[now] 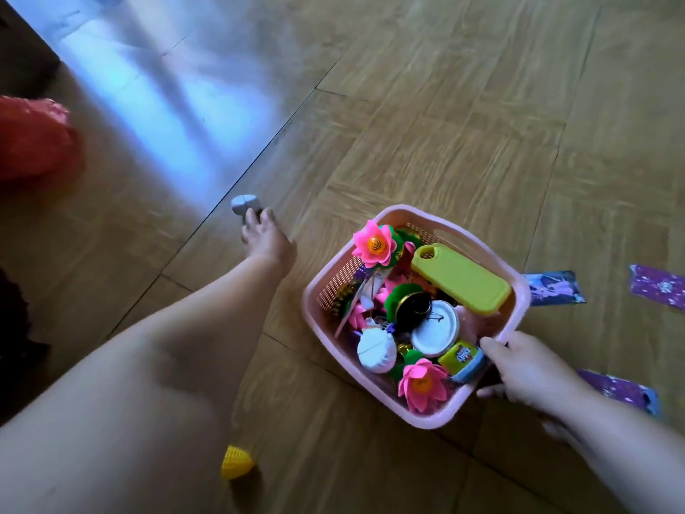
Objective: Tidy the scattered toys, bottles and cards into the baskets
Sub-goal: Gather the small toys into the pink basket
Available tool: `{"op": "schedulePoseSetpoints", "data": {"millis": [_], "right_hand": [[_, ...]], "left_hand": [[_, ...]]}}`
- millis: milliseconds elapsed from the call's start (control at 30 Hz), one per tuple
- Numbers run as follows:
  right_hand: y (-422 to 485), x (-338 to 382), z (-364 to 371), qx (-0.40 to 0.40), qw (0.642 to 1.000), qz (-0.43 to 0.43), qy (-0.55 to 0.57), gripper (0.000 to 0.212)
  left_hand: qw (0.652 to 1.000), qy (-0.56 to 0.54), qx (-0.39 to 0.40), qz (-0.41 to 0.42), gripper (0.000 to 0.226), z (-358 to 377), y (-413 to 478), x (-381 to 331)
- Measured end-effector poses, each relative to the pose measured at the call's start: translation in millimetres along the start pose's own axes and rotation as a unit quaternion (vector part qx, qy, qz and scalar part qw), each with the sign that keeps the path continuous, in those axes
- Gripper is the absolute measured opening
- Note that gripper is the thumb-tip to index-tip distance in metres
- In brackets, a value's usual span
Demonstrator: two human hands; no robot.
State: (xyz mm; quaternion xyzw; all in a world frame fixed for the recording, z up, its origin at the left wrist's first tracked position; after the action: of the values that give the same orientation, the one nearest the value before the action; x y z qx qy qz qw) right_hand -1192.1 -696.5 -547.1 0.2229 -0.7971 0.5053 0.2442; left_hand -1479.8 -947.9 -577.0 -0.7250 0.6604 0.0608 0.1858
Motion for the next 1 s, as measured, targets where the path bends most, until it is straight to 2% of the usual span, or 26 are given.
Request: {"op": "schedulePoseSetpoints", "data": {"millis": [133,467,600,800,1000], "right_hand": [[8,3,10,0.009,0.999,-0.007,0.047,0.025],[13,3,14,0.025,0.998,0.052,0.03,0.024],[16,3,15,0.024,0.998,0.054,0.022,0.022],[17,-1,14,0.024,0.998,0.061,0.013,0.022],[19,-2,15,0.016,0.999,0.05,0.011,0.021]], "left_hand": [[0.998,0.057,0.023,-0.002,0.074,-4,33,1],[0.982,0.157,0.105,-0.032,0.099,-5,82,5],[0.98,0.174,0.097,-0.001,0.076,-1,87,11],[0.99,0.123,0.003,-0.072,0.048,-6,80,26],[0.983,0.159,0.092,-0.02,0.038,17,55,36]]}}
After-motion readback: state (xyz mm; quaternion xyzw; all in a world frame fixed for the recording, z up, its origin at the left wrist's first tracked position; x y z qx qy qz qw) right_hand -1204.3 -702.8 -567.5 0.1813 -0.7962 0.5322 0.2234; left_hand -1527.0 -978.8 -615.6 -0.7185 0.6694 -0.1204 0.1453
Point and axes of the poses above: each hand's wrist, its own y-axis towards the middle knuckle, its own z-axis out of the palm, x = y × z, the point moved 4 cm from there along y, towards the middle knuckle, and after that the axes turned 1 degree about x, right-handed, at the moved point
